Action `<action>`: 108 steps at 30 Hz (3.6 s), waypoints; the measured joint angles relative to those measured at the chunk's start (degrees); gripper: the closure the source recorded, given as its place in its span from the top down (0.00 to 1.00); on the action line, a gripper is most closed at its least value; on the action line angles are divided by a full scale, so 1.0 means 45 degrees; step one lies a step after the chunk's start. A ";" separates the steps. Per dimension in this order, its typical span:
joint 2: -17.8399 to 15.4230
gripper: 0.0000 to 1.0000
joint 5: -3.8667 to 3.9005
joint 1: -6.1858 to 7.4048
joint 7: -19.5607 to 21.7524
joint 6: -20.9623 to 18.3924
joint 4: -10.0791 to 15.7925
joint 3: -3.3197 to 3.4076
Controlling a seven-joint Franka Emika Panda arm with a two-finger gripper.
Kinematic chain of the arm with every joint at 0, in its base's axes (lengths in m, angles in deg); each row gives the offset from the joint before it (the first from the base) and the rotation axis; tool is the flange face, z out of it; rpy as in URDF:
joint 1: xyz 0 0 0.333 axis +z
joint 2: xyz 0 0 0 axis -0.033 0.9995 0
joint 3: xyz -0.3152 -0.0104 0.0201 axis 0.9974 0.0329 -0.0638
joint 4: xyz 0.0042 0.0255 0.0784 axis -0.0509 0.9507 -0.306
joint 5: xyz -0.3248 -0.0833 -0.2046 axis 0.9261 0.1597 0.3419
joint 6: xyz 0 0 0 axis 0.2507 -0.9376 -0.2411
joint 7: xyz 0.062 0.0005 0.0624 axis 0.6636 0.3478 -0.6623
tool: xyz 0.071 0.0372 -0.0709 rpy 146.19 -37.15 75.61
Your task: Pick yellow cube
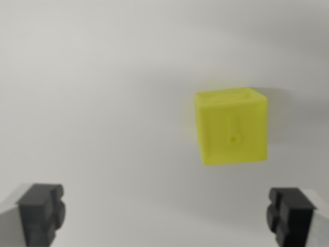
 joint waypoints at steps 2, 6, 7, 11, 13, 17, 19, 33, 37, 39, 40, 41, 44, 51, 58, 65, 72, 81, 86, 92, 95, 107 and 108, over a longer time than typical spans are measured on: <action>0.0138 1.00 0.0003 -0.0058 -0.0145 0.0130 -0.0011 0.0000; 0.0420 1.00 0.0010 -0.0173 -0.0445 0.0380 -0.0047 0.0000; 0.0489 1.00 0.0012 -0.0201 -0.0518 0.0441 -0.0058 -0.0001; 0.0778 1.00 0.0018 -0.0316 -0.0812 0.0686 -0.0111 -0.0002; 0.0922 1.00 0.0021 -0.0372 -0.0963 0.0805 -0.0145 -0.0002; 0.1221 1.00 0.0027 -0.0486 -0.1257 0.1038 -0.0213 -0.0002; 0.1372 1.00 0.0030 -0.0542 -0.1402 0.1151 -0.0252 -0.0003; 0.2469 1.00 0.0052 -0.0936 -0.2431 0.1900 -0.0623 -0.0006; 0.2777 1.00 0.0057 -0.1045 -0.2716 0.2084 -0.0755 -0.0006; 0.2910 1.00 0.0058 -0.1084 -0.2797 0.2169 -0.0812 -0.0004; 0.2982 1.00 0.0059 -0.1094 -0.2812 0.2218 -0.0834 -0.0003; 0.3054 1.00 0.0060 -0.1098 -0.2821 0.2269 -0.0852 -0.0004; 0.3269 1.00 0.0069 -0.1102 -0.2836 0.2431 -0.0907 -0.0004; 0.3787 1.00 0.0089 -0.1109 -0.2872 0.2797 -0.1058 -0.0004; 0.4288 1.00 0.0108 -0.1115 -0.2907 0.3128 -0.1233 -0.0004; 0.4384 1.00 0.0113 -0.1120 -0.2938 0.3191 -0.1276 -0.0004; 0.4384 0.00 0.0113 -0.1120 -0.2939 0.3191 -0.1276 -0.0004; 0.3975 0.00 0.0113 -0.1120 -0.2949 0.2927 -0.1138 -0.0004; 0.3607 0.00 0.0103 -0.1120 -0.2960 0.2671 -0.1022 -0.0004; 0.3179 0.00 0.0086 -0.1120 -0.2972 0.2353 -0.0906 -0.0004; 0.2962 0.00 0.0078 -0.1117 -0.2979 0.2190 -0.0856 -0.0004; 0.2139 0.00 0.0047 -0.1114 -0.3000 0.1505 -0.0713 -0.0004; 0.2071 0.00 0.0045 -0.1114 -0.3001 0.1448 -0.0706 -0.0004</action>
